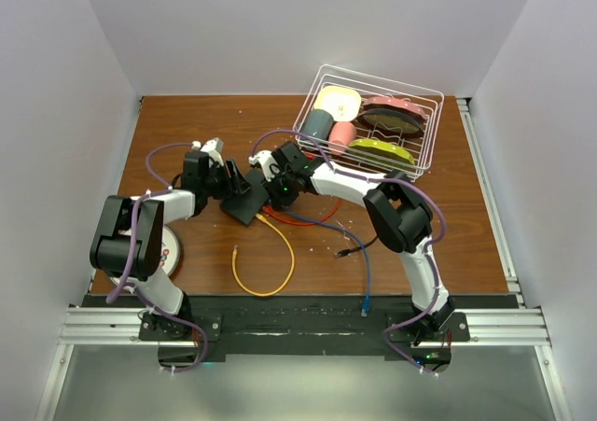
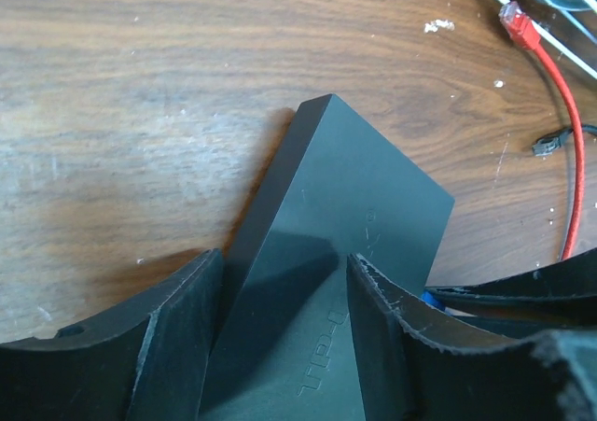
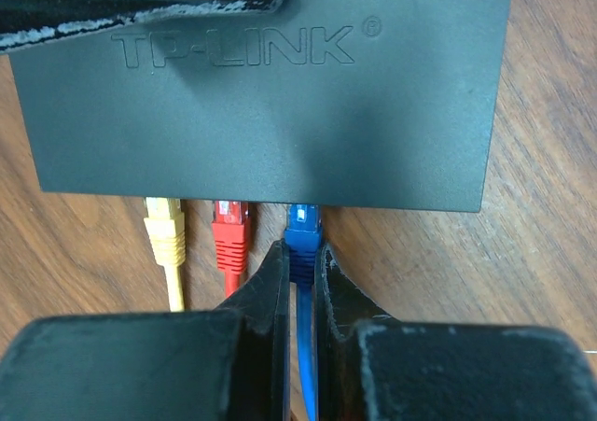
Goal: Insert the plug into the switch port
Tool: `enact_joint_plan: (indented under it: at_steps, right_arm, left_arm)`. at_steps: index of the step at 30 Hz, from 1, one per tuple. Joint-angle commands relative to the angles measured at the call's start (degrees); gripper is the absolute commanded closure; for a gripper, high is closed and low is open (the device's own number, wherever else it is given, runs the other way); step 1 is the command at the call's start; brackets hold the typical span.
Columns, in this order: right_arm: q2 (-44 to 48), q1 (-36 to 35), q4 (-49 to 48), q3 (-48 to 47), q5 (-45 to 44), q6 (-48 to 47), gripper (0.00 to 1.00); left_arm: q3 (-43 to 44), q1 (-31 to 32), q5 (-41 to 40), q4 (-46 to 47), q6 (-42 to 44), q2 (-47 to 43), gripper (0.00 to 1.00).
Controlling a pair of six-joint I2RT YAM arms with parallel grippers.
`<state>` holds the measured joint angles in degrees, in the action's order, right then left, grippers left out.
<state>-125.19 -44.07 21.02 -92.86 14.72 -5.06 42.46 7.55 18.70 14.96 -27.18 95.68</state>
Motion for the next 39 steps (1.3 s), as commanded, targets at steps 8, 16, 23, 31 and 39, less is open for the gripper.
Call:
enact_joint_plan:
  at_steps: [8, 16, 23, 31, 39]
  right_arm:
    - [4.0, -2.2, -12.1, 1.6, 6.9, 1.4, 0.72]
    - [6.4, -2.5, -11.5, 3.6, 6.4, 1.3, 0.53]
    - [11.1, -2.5, -11.2, 5.5, 1.5, 1.1, 0.27]
    - [20.2, -2.5, -11.4, 9.1, -6.8, 2.5, 0.02]
    - [29.5, -2.5, -9.9, 11.6, -12.0, 7.7, 0.01]
  left_arm:
    - [3.7, 3.1, 8.6, -3.7, -1.2, -2.7, 0.36]
    - [4.6, 1.6, 5.7, -5.9, -0.3, -4.4, 0.31]
    - [4.9, 1.1, -1.1, -8.5, -0.2, -12.3, 0.14]
    - [1.7, 1.1, -5.3, -7.0, -0.1, -24.6, 0.00]
    - [1.2, 0.8, 0.7, -3.2, -1.7, -30.2, 0.00]
